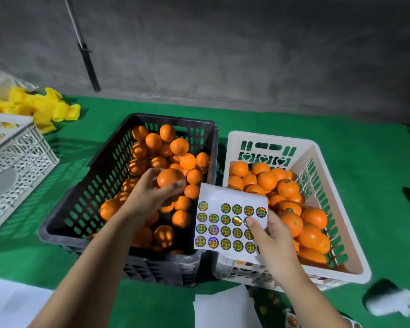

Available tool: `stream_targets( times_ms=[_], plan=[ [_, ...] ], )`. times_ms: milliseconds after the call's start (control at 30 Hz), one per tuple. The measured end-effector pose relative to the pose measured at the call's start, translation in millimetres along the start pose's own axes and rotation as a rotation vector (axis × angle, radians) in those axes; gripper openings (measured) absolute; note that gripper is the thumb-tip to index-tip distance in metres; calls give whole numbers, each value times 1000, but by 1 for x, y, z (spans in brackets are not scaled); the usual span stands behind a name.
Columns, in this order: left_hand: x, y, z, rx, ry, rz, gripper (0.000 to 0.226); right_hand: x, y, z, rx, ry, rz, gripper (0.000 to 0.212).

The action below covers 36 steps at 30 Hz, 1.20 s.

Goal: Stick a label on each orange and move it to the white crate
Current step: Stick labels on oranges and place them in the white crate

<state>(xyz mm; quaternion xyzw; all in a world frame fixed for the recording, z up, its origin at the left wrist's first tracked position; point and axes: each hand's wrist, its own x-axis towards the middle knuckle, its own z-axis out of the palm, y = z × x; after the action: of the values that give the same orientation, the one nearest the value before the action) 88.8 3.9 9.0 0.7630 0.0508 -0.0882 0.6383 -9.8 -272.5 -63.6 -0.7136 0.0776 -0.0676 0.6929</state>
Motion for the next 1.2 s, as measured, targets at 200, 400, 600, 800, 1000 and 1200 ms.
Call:
stream_targets(
  times_ms=[200,400,600,800,1000,1200],
  plan=[
    [-100,-26,23,-134,-197,187,70,-11,-13,-3,255,83,55,27],
    [-140,-35,36,-106,-367,157,65,-55,-31,-3,317,66,35,45],
    [-145,-40,52,-273,-252,126,76,-78,-55,-7,122,116,-72,44],
    [-156,-37,52,-316,-397,160,92,-94,-74,1,-686,276,-448,69],
    [-171,-33,48,-249,-461,244,86,-97,-107,6,-670,-92,-477,47],
    [-174,-21,44,-186,-521,343,83,-106,-128,3,-679,-97,-548,26]
  ],
)
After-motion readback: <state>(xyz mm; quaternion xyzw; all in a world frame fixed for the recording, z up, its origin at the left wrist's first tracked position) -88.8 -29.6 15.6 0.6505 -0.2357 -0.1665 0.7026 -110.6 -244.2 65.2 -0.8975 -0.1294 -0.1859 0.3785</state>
